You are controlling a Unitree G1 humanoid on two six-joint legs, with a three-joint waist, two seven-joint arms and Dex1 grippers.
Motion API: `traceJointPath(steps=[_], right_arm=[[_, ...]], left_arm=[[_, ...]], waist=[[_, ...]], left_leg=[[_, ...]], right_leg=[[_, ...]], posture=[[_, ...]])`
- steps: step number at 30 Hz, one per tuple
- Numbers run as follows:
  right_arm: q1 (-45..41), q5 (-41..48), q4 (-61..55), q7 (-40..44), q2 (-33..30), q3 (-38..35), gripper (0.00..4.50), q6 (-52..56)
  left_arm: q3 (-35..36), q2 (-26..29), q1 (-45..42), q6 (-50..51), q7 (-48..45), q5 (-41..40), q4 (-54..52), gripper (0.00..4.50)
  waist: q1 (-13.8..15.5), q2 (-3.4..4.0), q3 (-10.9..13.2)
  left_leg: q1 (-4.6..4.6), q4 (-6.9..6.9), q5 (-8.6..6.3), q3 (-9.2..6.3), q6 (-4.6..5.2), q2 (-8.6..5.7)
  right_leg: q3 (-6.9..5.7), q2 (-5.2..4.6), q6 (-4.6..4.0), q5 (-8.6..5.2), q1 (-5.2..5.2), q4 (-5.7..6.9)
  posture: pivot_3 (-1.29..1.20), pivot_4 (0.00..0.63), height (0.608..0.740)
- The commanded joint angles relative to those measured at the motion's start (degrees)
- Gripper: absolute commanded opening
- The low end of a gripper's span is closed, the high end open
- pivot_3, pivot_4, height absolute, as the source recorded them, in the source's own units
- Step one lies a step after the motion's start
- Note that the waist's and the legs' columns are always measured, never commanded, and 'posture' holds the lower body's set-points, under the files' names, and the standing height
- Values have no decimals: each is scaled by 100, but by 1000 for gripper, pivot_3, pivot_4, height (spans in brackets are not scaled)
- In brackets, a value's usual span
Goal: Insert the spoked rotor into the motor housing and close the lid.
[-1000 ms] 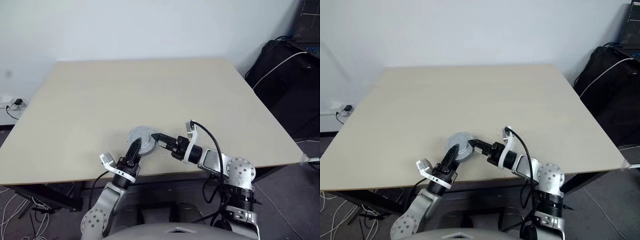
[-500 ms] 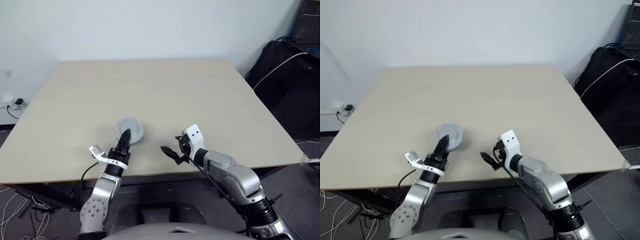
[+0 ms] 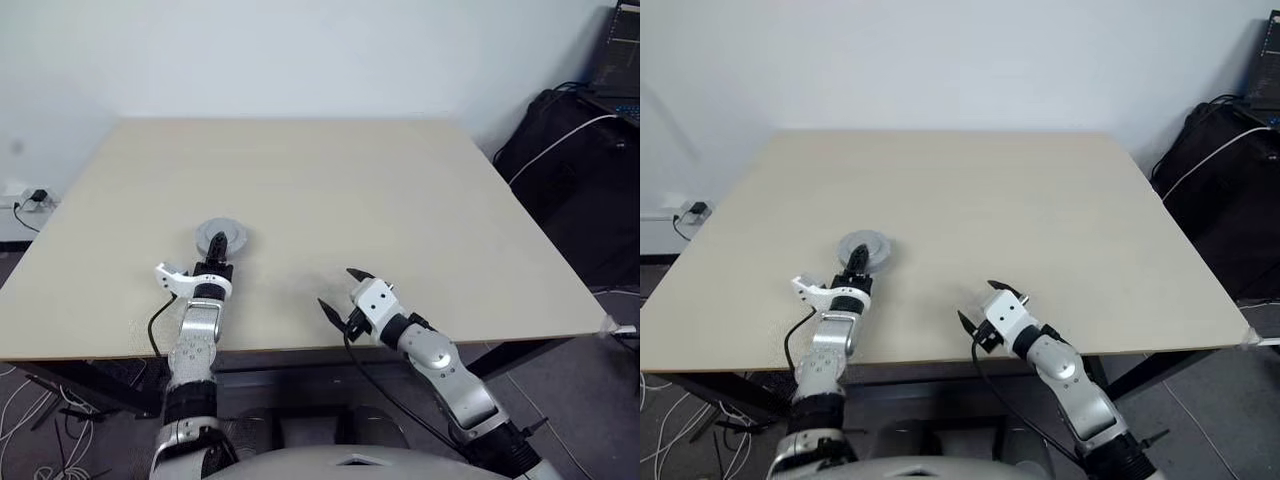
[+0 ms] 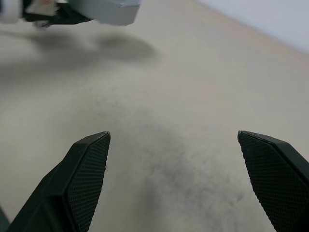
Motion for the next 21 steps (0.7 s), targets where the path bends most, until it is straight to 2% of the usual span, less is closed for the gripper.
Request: traceJointPath(steps=[1, 14, 21], right_arm=[[42, -53, -161, -59, 107, -174, 4500, -57], [155, -233, -215, -2, 294, -270, 4500, 0], [220, -250, -249, 58, 306, -274, 4500, 49]], left_arm=[[202, 13, -614, -40, -128, 210, 322, 2086], [944, 547, -2343, -130, -152, 1261, 3039, 2086], [1281, 561, -2553, -62, 15, 1568, 3593, 2086]], waist=[[-17, -3, -2], [-43, -14, -7], [-44, -18, -9]], left_leg=[[0, 0, -1, 2, 1, 0], [3, 0, 3, 1, 1, 1], [10, 2, 4, 2, 0, 1]], right_leg=[[1, 0, 1, 1, 0, -2], [1, 8, 5, 3, 0, 3], [2, 6, 29, 18, 6, 5]], posture=[[0, 0, 740], [0, 0, 740], [0, 0, 740]])
